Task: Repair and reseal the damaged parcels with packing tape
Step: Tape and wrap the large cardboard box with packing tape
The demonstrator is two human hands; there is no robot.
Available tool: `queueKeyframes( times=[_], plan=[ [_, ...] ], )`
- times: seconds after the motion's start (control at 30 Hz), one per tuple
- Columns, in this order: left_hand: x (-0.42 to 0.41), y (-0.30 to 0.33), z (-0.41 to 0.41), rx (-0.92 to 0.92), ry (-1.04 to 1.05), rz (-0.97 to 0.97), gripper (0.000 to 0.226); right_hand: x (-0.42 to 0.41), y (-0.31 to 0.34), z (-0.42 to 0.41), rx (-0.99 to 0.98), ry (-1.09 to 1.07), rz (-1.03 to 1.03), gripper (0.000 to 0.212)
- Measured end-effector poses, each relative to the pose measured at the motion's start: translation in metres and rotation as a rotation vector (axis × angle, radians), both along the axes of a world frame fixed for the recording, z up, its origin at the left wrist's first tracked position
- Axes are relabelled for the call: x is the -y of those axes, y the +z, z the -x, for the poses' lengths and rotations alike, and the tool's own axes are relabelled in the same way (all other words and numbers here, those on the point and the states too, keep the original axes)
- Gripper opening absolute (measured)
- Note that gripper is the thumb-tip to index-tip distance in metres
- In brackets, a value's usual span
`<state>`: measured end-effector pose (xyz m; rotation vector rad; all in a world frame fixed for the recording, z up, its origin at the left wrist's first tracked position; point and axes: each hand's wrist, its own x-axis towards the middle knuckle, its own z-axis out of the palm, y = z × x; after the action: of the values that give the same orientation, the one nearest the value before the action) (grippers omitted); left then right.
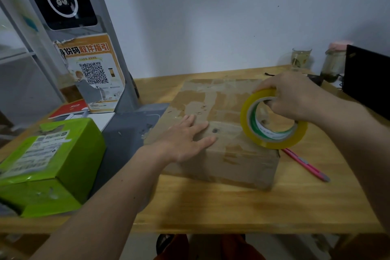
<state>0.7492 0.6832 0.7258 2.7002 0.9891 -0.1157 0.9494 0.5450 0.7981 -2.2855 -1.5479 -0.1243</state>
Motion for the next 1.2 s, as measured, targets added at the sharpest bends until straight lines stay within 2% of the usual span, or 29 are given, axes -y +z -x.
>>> queueKeyframes(
  times=[0.27, 0.4, 0.5, 0.6, 0.7, 0.8, 0.93, 1.2],
  plan=[
    [0.027, -0.003, -0.021, -0.029, -0.066, -0.057, 0.096, -0.001, -0.003, 0.013, 0.141, -0.043, 0.01, 0.048],
    [0.042, -0.005, -0.032, 0.013, -0.169, -0.037, 0.092, 0.0, -0.007, 0.018, 0.153, -0.086, 0.013, 0.053],
    [0.046, -0.01, -0.032, 0.054, -0.244, -0.104, 0.088, -0.001, -0.012, 0.016, 0.151, -0.119, -0.014, 0.057],
    [0.044, -0.011, -0.031, 0.075, -0.26, -0.125, 0.086, 0.005, -0.019, 0.013, -0.034, -0.125, -0.143, 0.062],
    [0.045, -0.012, -0.033, 0.069, -0.261, -0.144, 0.089, 0.017, -0.035, 0.015, -0.347, -0.174, -0.439, 0.064],
    [0.045, -0.012, -0.035, 0.042, -0.272, -0.153, 0.096, 0.021, -0.052, 0.025, -0.459, -0.222, -0.65, 0.054],
    [0.044, -0.01, -0.032, -0.007, -0.267, -0.119, 0.099, 0.015, -0.052, 0.028, -0.412, -0.187, -0.566, 0.048],
    [0.015, 0.001, 0.004, -0.18, 0.024, -0.094, 0.132, 0.016, -0.049, 0.023, -0.458, -0.172, -0.502, 0.047]
  ],
)
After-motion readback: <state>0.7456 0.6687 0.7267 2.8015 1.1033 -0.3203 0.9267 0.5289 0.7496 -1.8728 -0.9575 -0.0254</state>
